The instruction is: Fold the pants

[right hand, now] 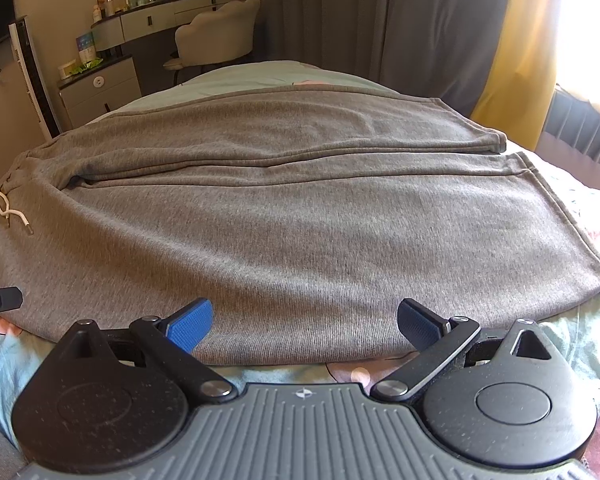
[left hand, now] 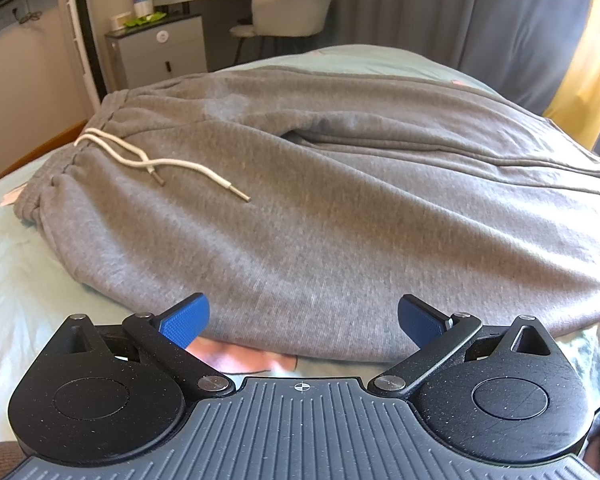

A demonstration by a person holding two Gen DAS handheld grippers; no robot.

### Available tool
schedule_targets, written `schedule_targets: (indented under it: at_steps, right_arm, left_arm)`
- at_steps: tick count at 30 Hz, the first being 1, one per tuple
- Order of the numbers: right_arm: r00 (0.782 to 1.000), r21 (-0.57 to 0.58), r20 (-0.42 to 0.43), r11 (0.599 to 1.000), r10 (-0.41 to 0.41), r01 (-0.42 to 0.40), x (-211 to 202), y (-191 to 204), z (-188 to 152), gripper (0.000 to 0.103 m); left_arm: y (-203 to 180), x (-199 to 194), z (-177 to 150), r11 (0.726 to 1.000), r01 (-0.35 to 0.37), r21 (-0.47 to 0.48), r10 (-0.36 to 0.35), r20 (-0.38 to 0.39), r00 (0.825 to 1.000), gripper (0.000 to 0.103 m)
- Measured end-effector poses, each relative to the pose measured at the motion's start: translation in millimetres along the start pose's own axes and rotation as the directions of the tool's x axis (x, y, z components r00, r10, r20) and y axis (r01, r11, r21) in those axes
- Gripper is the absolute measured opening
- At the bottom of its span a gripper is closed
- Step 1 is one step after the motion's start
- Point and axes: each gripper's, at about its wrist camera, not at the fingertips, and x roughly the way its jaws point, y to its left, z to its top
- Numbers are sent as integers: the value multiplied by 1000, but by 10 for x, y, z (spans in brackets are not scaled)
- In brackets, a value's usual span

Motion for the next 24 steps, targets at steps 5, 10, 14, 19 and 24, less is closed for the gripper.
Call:
schedule_targets:
  at_steps: [5, 10, 14, 19, 24]
  right_arm:
    - [1000, 6, -1, 1000, 1, -1, -1, 4, 2, 99]
    - [1000, 14, -2, 1000, 3, -3, -2, 3, -2, 99]
    - [1000, 21, -2, 1000, 4, -4, -2, -4, -1, 99]
    - [1000, 29, -3, 1000, 6, -6, -3, -22, 6, 99]
    - [1000, 33, -4, 999, 6, -6, -2, -20, 5, 99]
  left_arm:
    - [-2, 0, 1, 1000, 0, 0, 0, -1, 1000, 103]
    - [-6, -7, -6, 1000, 1, -1, -1, 0, 1000, 103]
    - [-5, -5, -3, 1000, 1, -1, -1, -1, 1000, 103]
    - [-10, -9, -14, 1000, 6, -5, -6, -5, 1000, 103]
    - [-7, -10, -13, 1000, 6, -7, -6, -6, 1000, 103]
